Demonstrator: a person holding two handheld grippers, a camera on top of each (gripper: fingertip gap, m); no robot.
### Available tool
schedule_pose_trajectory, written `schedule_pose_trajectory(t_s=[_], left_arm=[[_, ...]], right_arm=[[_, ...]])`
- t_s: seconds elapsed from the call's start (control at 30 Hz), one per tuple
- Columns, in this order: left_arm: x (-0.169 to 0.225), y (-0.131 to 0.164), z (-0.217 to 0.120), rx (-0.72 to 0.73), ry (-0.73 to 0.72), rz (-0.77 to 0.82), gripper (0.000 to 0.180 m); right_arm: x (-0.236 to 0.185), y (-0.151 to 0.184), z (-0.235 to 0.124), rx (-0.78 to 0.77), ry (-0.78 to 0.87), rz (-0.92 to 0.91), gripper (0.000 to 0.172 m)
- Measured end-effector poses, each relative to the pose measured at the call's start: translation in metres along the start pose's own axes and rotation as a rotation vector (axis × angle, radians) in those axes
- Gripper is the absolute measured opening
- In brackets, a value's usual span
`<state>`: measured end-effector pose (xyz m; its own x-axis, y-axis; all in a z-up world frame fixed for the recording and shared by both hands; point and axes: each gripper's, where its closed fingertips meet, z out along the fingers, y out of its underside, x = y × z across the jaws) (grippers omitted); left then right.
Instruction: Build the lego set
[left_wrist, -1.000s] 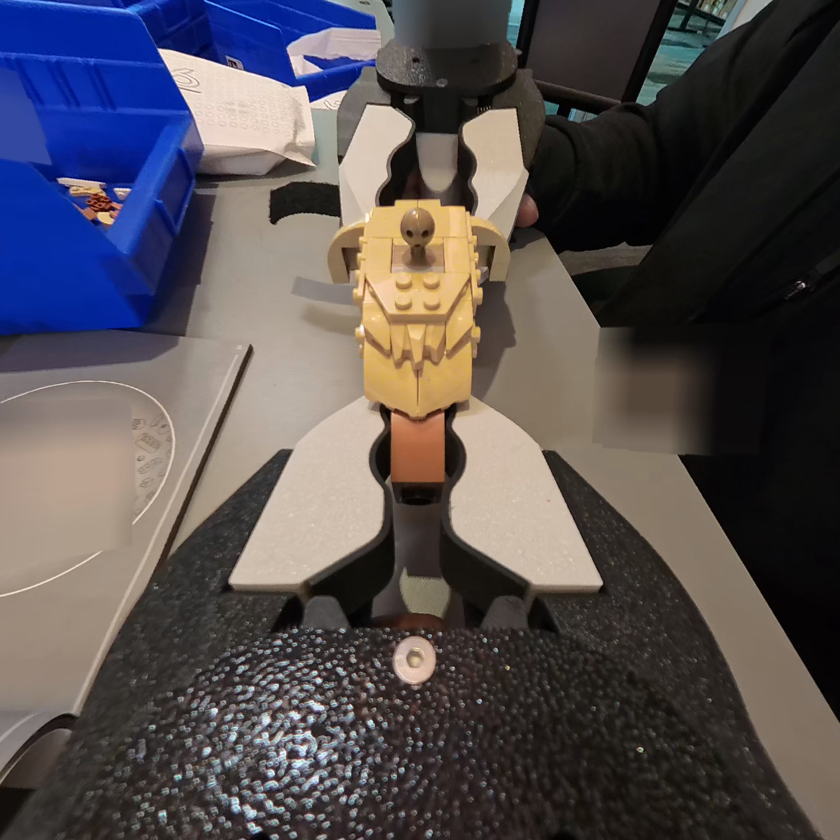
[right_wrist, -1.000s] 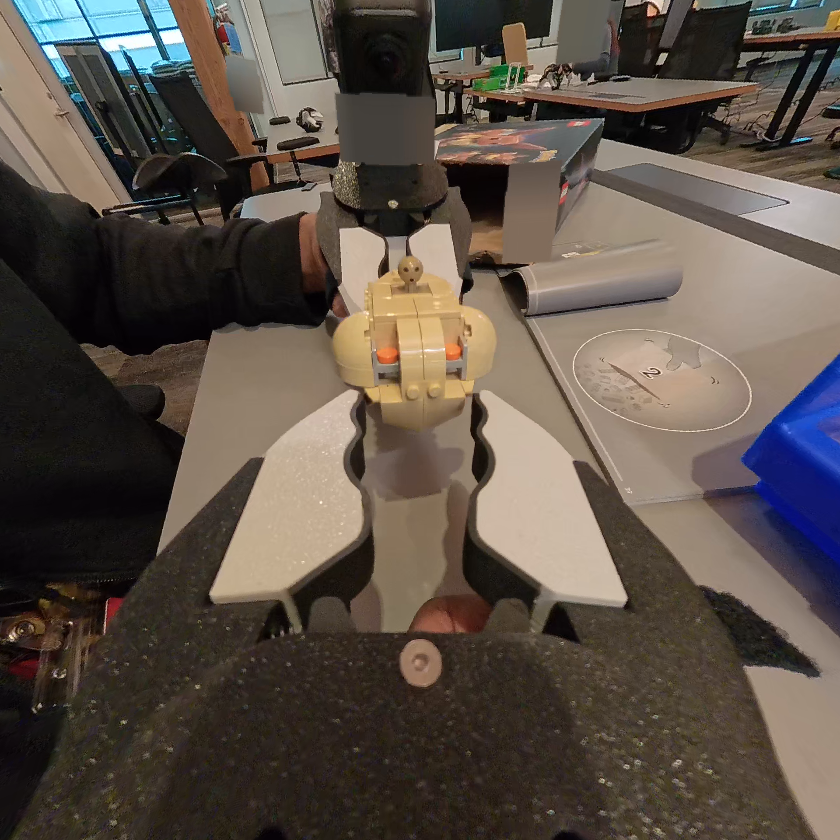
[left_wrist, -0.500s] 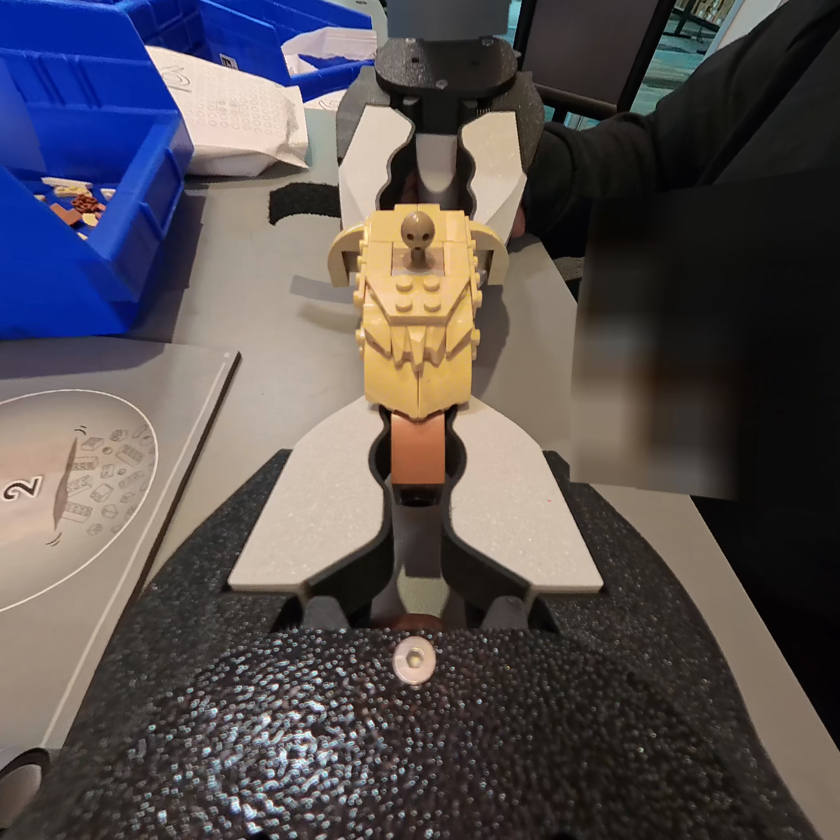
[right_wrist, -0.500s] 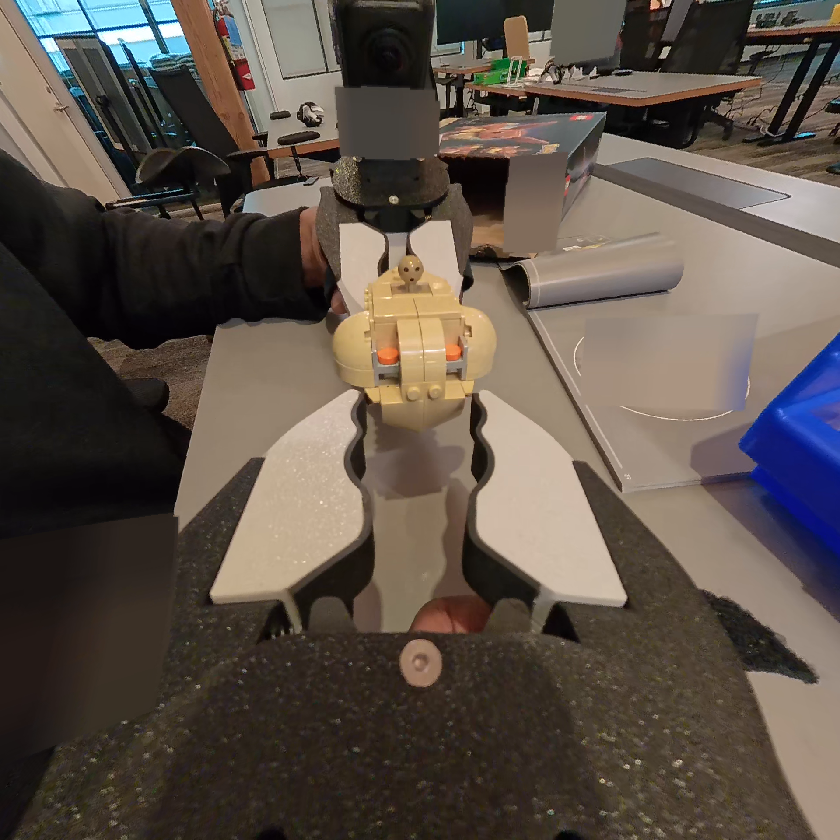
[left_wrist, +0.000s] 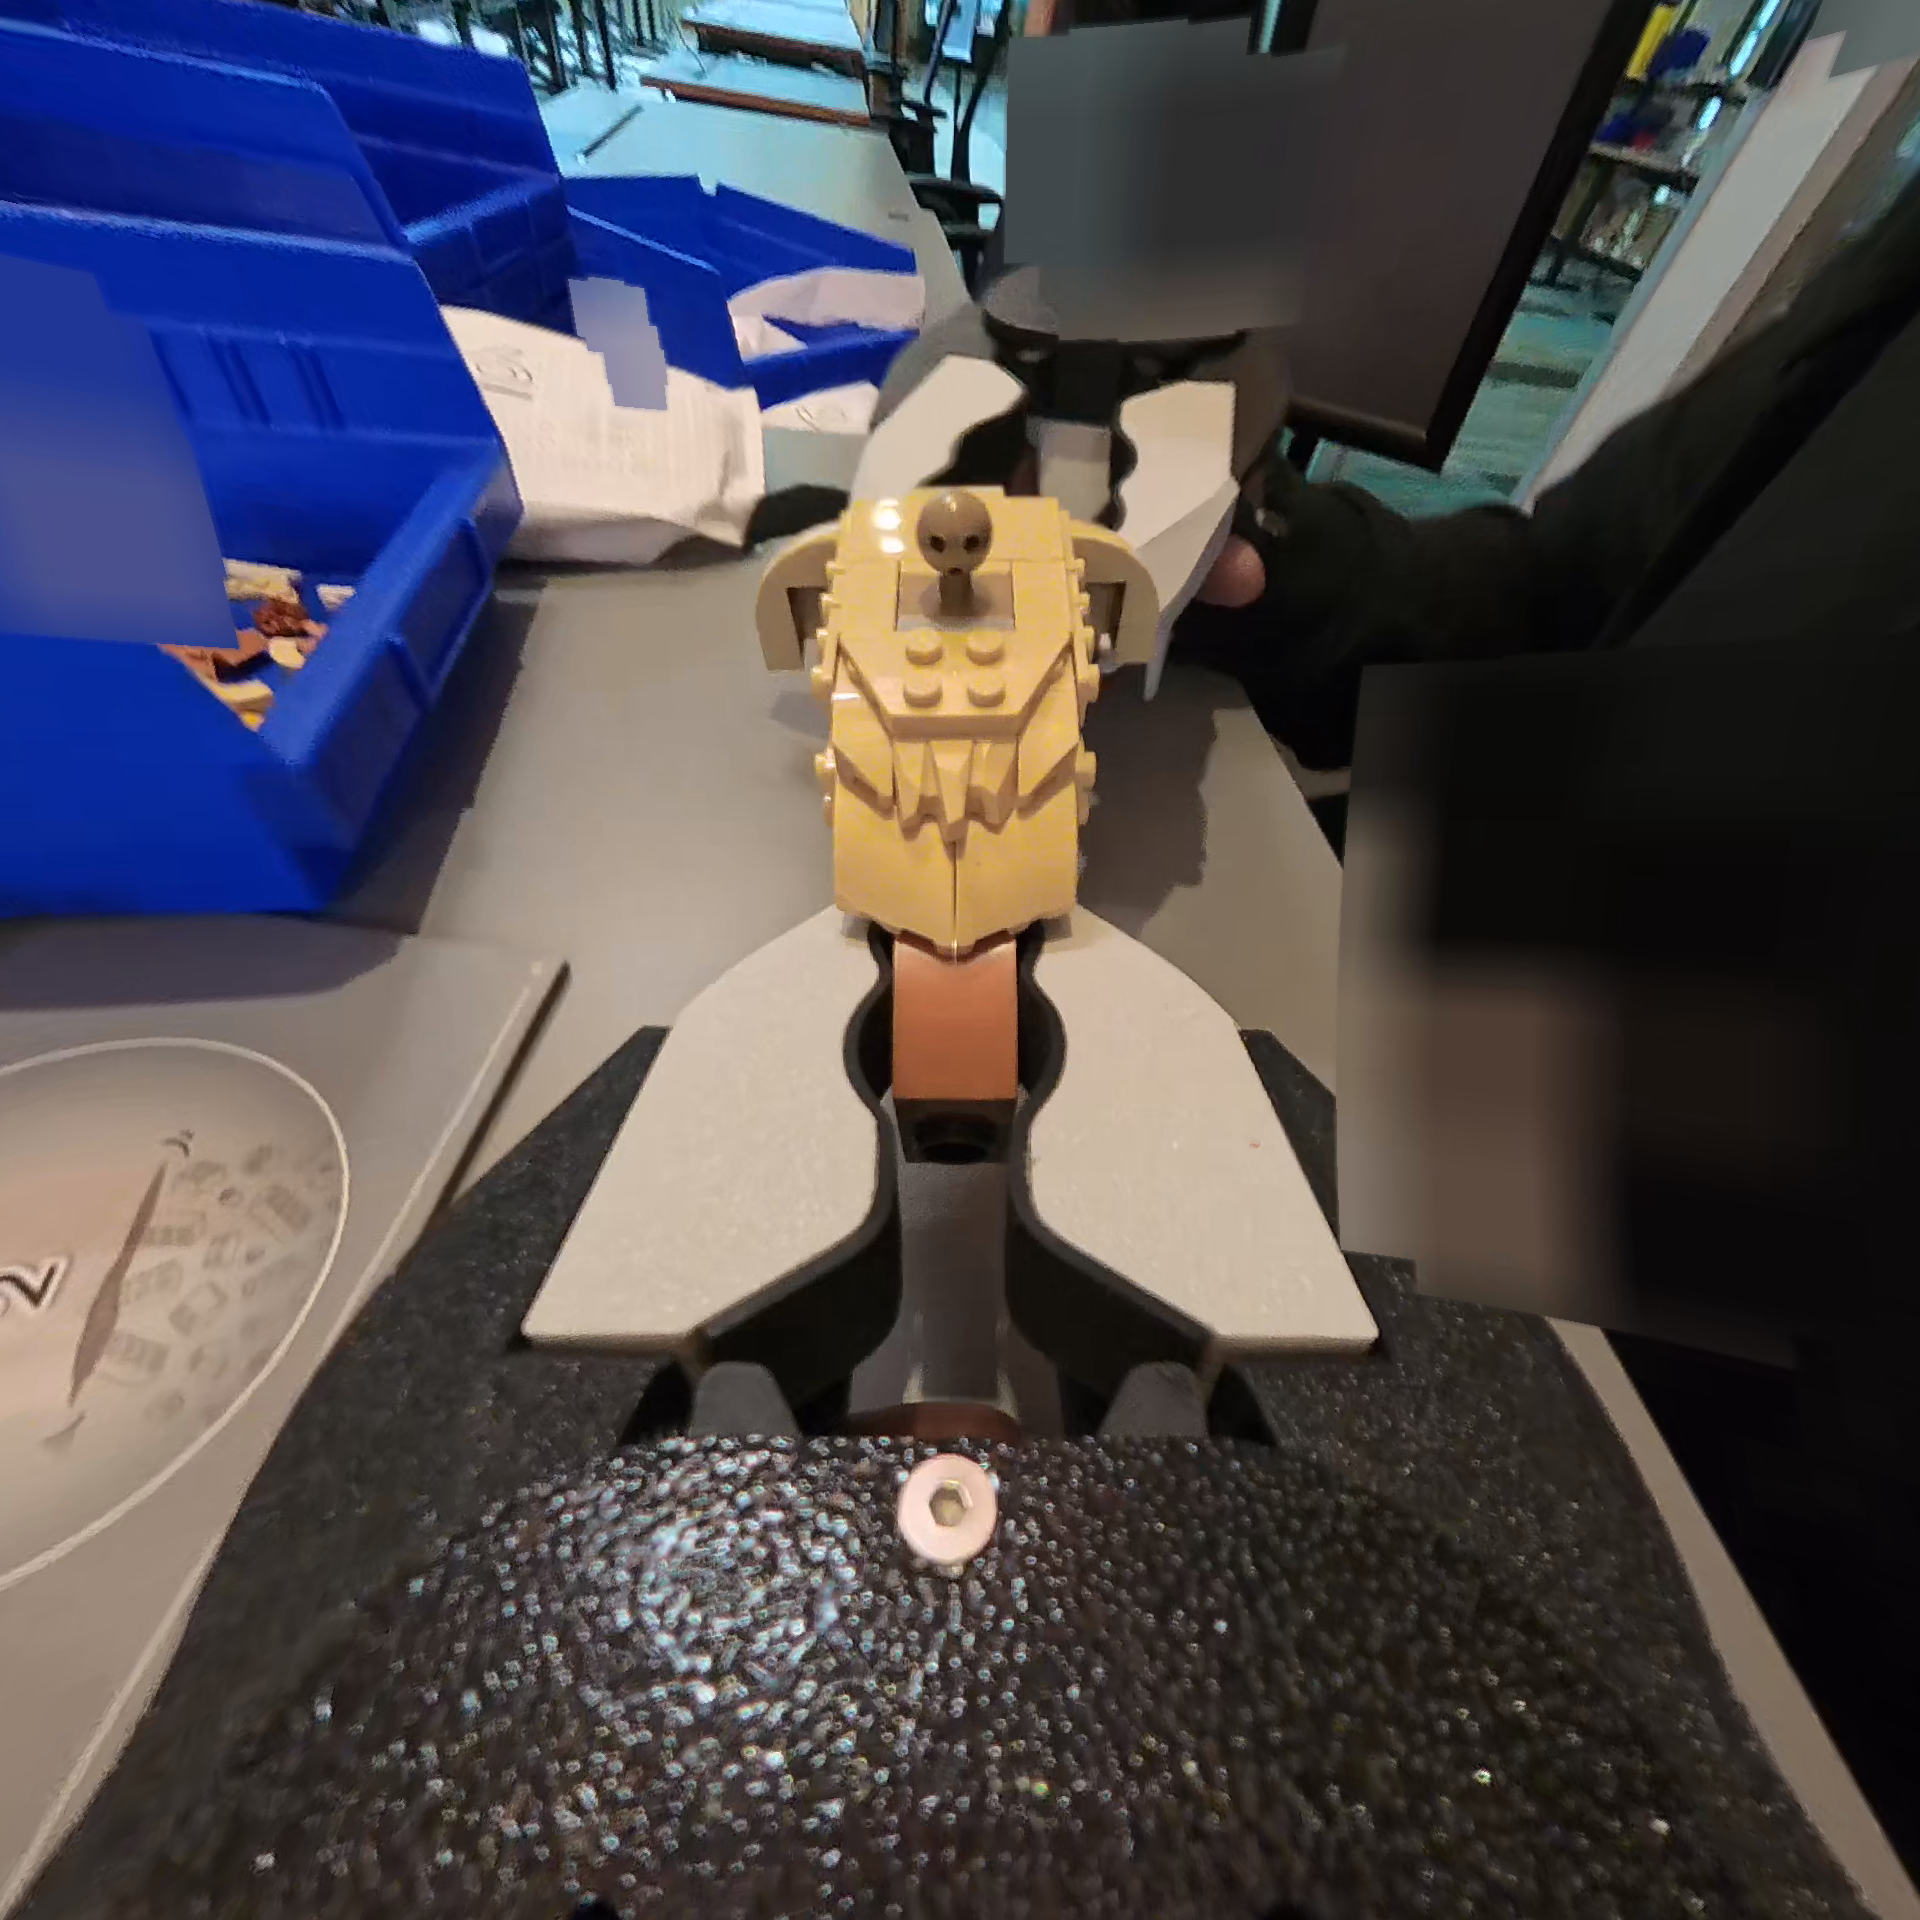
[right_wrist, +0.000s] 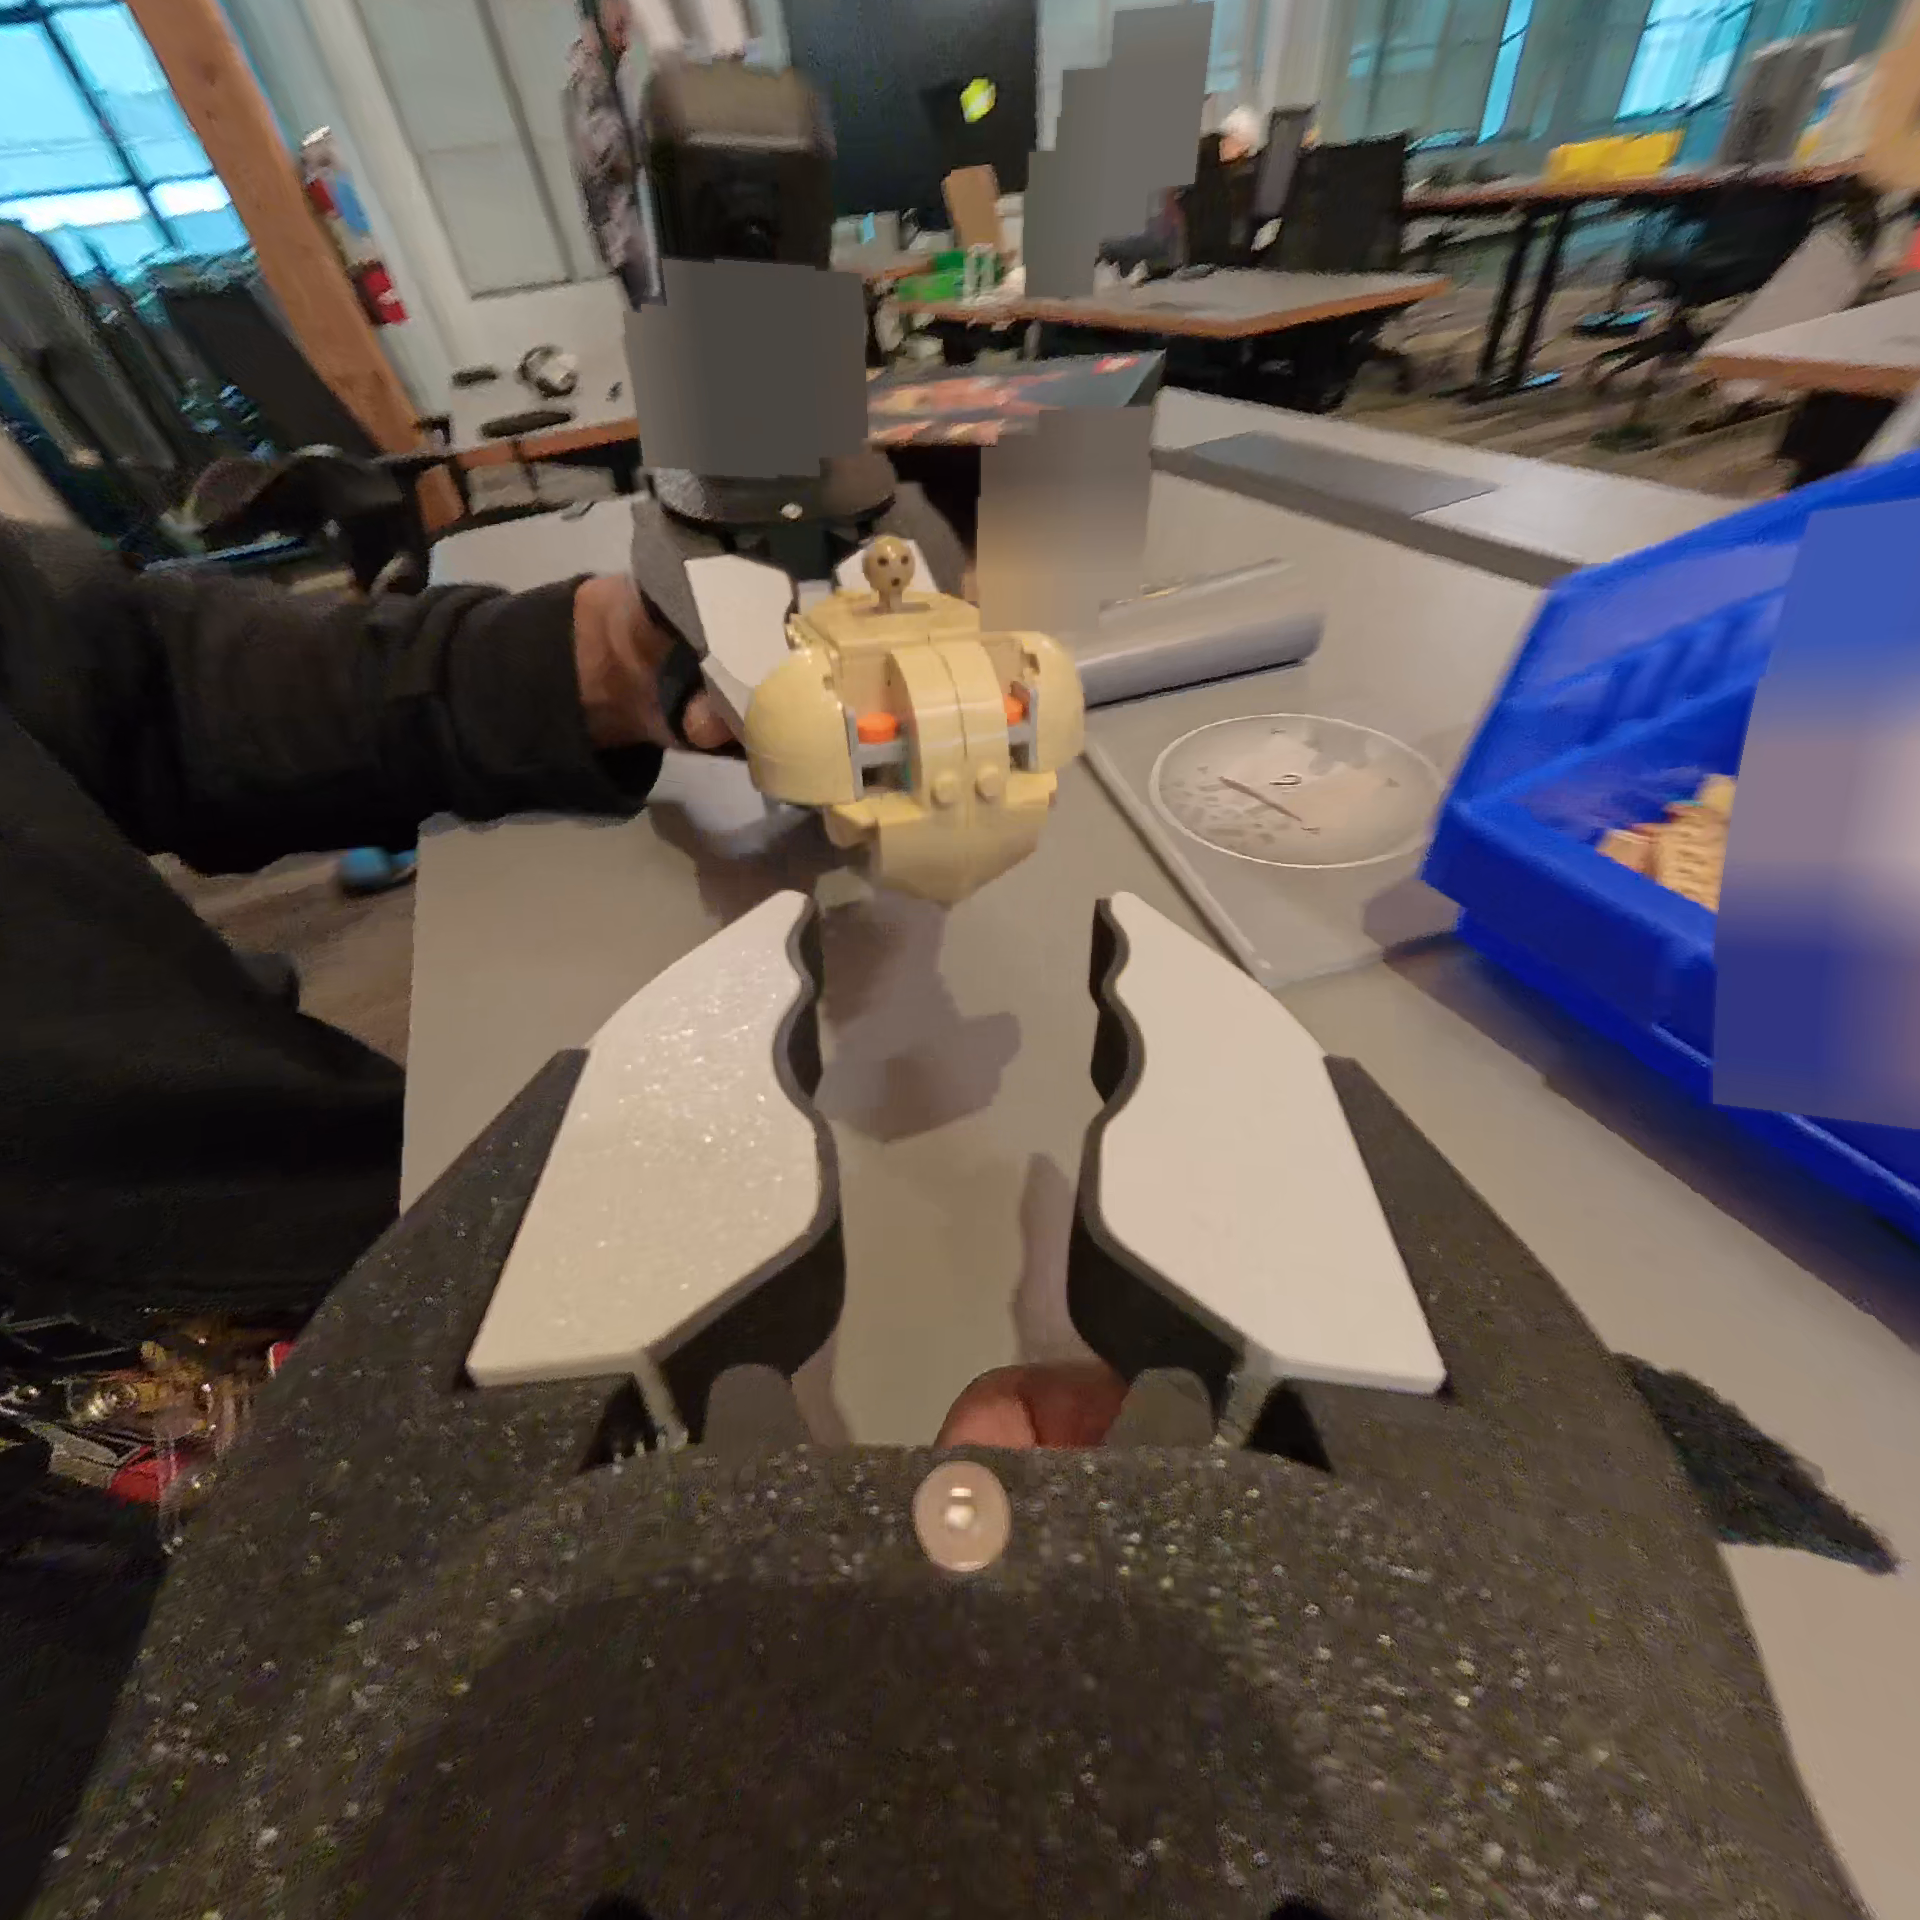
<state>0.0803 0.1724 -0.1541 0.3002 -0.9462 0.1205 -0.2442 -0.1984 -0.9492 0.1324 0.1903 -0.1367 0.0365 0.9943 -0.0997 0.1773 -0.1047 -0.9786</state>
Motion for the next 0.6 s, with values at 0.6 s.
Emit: schedule_pose_trajectory(t_s=[0.6], left_arm=[[-0.032,-0.053,0.125,0.035,-0.063,-0.053,0.017]], right_arm=[[0.014,-0.001,-0.156,0.381,0.269,0.224,0.039]])
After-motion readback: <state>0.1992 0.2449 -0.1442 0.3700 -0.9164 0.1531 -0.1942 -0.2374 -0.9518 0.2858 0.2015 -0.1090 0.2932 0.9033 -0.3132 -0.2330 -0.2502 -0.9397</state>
